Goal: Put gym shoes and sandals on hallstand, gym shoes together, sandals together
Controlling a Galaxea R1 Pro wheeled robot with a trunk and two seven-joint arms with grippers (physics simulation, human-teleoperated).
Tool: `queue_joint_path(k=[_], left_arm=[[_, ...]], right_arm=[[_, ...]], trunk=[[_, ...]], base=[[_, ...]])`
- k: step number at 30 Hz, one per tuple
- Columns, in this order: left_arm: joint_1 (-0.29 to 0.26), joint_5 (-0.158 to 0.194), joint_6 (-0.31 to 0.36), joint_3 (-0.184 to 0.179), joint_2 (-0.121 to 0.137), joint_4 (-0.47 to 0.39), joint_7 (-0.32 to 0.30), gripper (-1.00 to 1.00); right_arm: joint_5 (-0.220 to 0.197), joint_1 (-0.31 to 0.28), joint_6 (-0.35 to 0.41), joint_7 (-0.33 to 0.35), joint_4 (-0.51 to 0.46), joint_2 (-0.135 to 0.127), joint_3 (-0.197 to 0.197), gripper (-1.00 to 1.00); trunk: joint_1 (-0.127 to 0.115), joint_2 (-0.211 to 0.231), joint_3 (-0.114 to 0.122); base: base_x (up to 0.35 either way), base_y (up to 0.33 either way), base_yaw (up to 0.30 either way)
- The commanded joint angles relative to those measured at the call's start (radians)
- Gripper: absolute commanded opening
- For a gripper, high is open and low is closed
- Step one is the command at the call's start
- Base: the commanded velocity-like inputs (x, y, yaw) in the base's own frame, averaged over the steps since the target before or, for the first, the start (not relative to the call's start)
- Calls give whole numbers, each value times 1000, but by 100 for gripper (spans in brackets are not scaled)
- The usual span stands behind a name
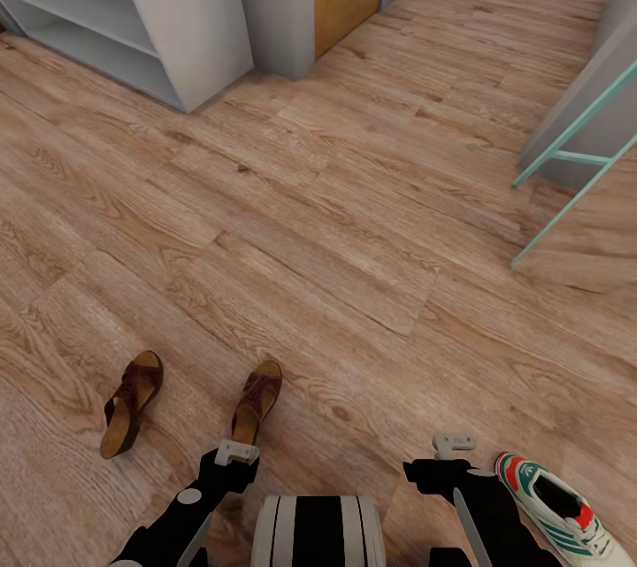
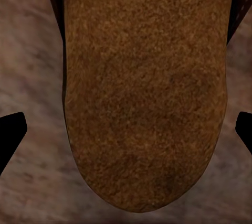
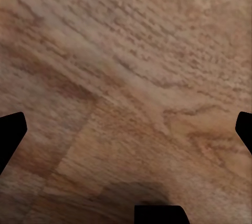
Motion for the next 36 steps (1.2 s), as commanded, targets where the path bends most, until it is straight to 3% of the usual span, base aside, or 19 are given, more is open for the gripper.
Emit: queue_joint_path(k=[1, 3, 4, 29, 30, 36], left_arm=[[0, -10, -4, 1, 0, 1, -1, 100], [0, -10, -4, 1, 0, 1, -1, 100], [0, -10, -4, 1, 0, 1, -1, -100], [0, -10, -4, 1, 0, 0, -1, -100], [-2, -10, 4, 3, -1, -58, -1, -100], [-3, -10, 55, 3, -1, -139, -1, -100]], right_arm=[[1, 0, 5, 1, -1, 0, -1, 100], [1, 0, 5, 1, -1, 0, -1, 100], [1, 0, 5, 1, -1, 0, -1, 100], [1, 0, 4, 1, -1, 0, -1, 100], [2, 0, 5, 1, -1, 0, -1, 100], [4, 0, 4, 0, -1, 0, 1, 100]], trunk=[[0, 0, 0], [0, 0, 0], [0, 0, 0], [0, 0, 0], [-1, 0, 3], [-3, 1, 27]], base=[[0, 0, 0], [0, 0, 0], [0, 0, 0], [0, 0, 0], [0, 0, 0], [0, 0, 0]])
